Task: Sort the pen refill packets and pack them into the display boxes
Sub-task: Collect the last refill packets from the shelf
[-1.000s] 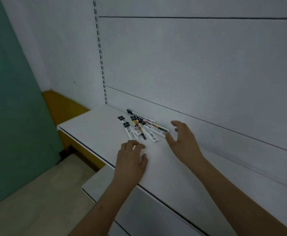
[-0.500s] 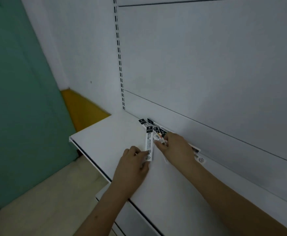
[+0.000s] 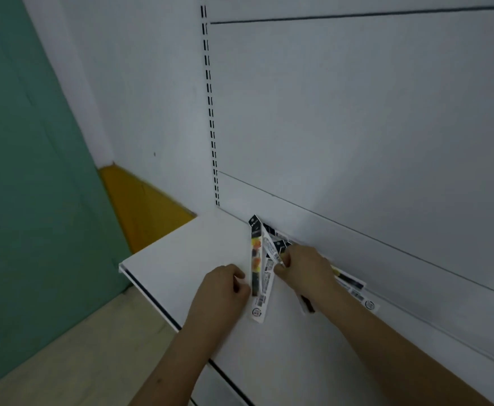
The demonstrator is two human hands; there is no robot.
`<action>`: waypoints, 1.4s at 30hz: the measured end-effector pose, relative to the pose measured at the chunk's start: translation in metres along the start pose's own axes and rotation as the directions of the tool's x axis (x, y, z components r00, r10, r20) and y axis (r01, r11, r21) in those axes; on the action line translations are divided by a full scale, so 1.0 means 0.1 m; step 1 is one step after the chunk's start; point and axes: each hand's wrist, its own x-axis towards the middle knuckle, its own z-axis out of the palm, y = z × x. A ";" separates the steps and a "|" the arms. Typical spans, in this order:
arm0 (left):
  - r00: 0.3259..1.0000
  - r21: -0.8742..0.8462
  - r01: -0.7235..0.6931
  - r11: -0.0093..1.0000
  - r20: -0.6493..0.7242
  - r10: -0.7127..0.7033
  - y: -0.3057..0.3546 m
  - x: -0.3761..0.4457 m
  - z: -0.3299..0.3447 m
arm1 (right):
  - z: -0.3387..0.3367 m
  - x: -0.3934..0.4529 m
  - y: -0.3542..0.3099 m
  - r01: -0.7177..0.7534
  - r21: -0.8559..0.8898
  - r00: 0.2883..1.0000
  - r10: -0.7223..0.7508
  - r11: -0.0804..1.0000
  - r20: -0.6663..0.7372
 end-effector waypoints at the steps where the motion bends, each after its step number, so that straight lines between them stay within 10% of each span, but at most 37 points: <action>1: 0.999 -0.021 0.007 1.000 0.052 -0.006 0.02 0.05 -0.03 | -0.01 0.00 -0.03 -0.002 0.068 1.000 0.002 0.998 0.003; 6: 0.965 -0.299 0.219 0.929 0.206 -0.161 0.08 0.32 -0.13 | 0.09 -0.19 -0.23 0.032 0.288 0.999 -0.030 0.957 -0.011; 13: 0.979 -0.025 0.173 0.985 0.112 -0.169 0.02 0.63 -0.02 | 0.15 -0.30 -0.32 0.051 0.253 0.999 -0.046 0.966 -0.027; 22: 0.998 -0.207 0.059 0.977 -0.004 -0.061 -0.02 0.54 0.01 | 0.12 -0.42 -0.36 -0.088 -0.186 0.996 0.083 0.979 -0.036; 30: 0.993 -0.687 -0.034 0.726 -0.108 -0.056 -0.12 0.36 0.04 | 0.13 -0.35 -0.27 -0.109 0.166 0.993 0.116 0.980 -0.034; 35: 0.996 -0.690 -0.062 0.721 0.008 0.093 -0.14 0.33 0.04 | 0.08 -0.37 -0.37 0.081 0.555 0.961 0.082 0.828 -0.263; 42: 0.931 -0.463 -0.265 0.846 0.106 0.349 -0.16 0.33 0.10 | 0.03 -0.30 -0.30 0.011 0.825 0.986 0.131 0.564 -0.103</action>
